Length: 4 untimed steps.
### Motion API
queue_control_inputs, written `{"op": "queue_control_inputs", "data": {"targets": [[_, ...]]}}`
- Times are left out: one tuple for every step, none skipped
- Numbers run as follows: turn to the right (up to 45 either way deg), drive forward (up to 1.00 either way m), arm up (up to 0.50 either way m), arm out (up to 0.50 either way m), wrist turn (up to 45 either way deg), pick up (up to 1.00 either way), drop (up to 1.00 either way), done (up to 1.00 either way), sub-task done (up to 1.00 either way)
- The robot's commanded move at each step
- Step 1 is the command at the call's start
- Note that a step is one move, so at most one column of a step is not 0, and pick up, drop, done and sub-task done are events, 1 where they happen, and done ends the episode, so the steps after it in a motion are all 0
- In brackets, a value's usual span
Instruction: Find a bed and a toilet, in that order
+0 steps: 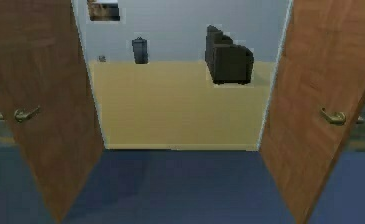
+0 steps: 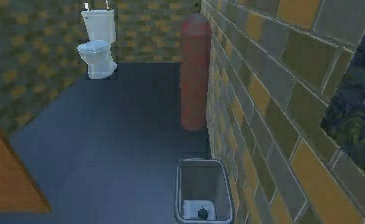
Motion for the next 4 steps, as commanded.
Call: {"op": "queue_control_inputs", "data": {"targets": [[0.0,0.4,0.0,0.0,0.0,0.0,0.0,0.0,0.0],[-45.0,0.0,0.0,0.0,0.0,0.0,0.0,0.0,0.0],[-42.0,0.0,0.0,0.0,0.0,0.0,0.0,0.0,0.0],[0.0,1.0,0.0,0.0,0.0,0.0,0.0,0.0,0.0]]}}
